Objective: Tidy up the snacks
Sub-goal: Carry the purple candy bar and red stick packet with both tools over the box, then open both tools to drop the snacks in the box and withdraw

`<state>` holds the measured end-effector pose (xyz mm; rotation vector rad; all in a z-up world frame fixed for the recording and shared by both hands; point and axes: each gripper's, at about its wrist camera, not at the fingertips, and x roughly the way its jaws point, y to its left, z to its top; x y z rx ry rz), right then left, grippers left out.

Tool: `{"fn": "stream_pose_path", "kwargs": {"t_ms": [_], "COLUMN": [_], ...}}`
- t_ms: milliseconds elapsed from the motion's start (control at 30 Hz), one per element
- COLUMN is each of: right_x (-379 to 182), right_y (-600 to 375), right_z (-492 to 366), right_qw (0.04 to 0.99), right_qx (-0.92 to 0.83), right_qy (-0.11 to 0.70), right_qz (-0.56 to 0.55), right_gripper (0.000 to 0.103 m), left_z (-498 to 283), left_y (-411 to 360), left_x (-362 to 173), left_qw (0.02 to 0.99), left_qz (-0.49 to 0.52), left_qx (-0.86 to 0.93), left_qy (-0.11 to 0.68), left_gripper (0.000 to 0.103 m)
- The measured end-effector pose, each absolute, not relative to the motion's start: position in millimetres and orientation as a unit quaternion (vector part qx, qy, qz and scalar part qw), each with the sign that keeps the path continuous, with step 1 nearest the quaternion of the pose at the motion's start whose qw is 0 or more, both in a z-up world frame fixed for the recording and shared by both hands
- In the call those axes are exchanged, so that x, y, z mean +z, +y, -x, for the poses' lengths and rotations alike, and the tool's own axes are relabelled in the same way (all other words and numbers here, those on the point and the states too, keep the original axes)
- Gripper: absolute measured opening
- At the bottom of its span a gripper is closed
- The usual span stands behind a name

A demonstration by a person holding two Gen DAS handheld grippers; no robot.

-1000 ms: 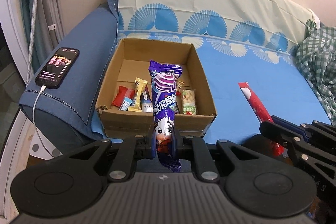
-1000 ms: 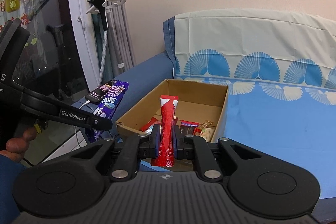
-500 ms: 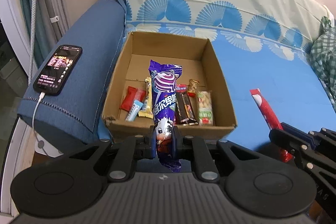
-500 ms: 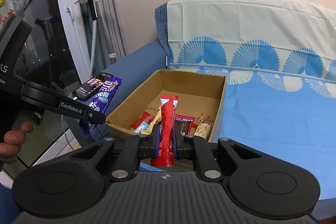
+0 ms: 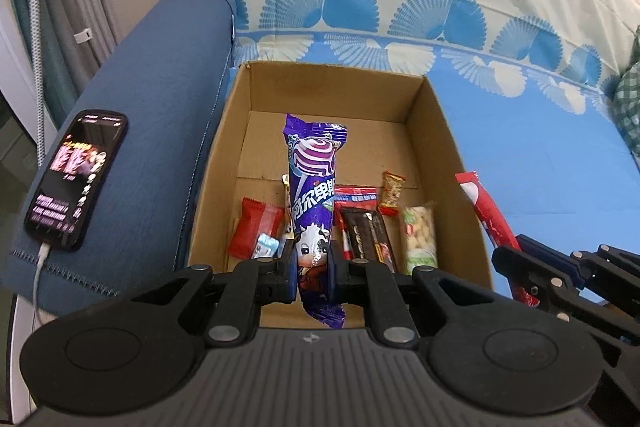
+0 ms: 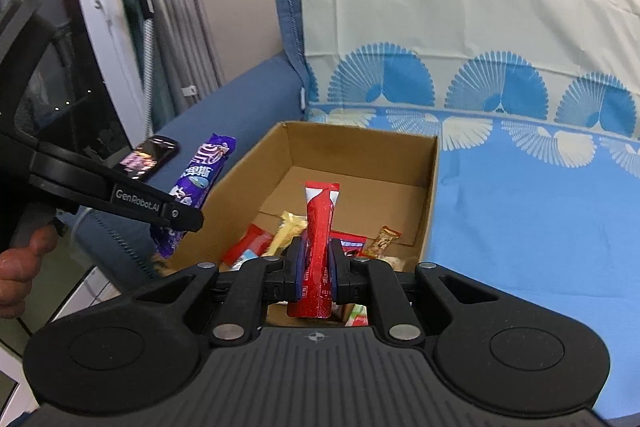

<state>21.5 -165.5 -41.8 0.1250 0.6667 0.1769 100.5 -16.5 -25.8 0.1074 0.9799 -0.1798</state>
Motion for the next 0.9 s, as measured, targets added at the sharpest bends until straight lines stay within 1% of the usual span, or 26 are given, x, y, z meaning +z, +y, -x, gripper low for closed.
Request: {"fn": "stream_pose_path", "kwargs": {"t_ms": [400,633,733,767,800,833,867,900], "right_x": [-89,-110,-116,-117,-118,-118,-118,-118], "right_y": [-173,-177,-179,-181,-183,-185,-187,-189], "right_z": [-103,-129,-137,-139,-142,-145,-146,-147], "right_qw": [0.926,0.92,0.918,0.918,0.918,0.915,0.913,0.913], "right_qx": [0.073,0.065,0.059,0.054,0.049,0.05,0.054,0.054], "right_qy": [0.363,0.379,0.383,0.383,0.384,0.387,0.388,0.387], "right_qz": [-0.075,-0.079,-0.082,-0.085,-0.092,-0.102,-0.112,-0.12], "right_gripper": [0.013,0.013,0.015,0.019,0.023,0.031,0.048,0.06], "left_z": [-180,-210,-215,-216,-217,-218,-218,-216], "left_y": [-28,-34,-35,-35,-34,-33,-31,-29], "left_x": [-74,-101,-107,-108,-109,-108,-106,-103], "left_qw": [0.856,0.846,0.843,0.846,0.847,0.849,0.852,0.858], "left_qz": [-0.075,-0.087,-0.092,-0.092,-0.093,-0.092,-0.089,-0.086], "left_qx": [-0.078,-0.073,-0.066,-0.06,-0.054,-0.051,-0.049,-0.045], "left_qy": [0.505,0.522,0.526,0.522,0.52,0.518,0.513,0.505], "left_gripper": [0.015,0.015,0.018,0.029,0.055,0.071,0.098,0.103]}}
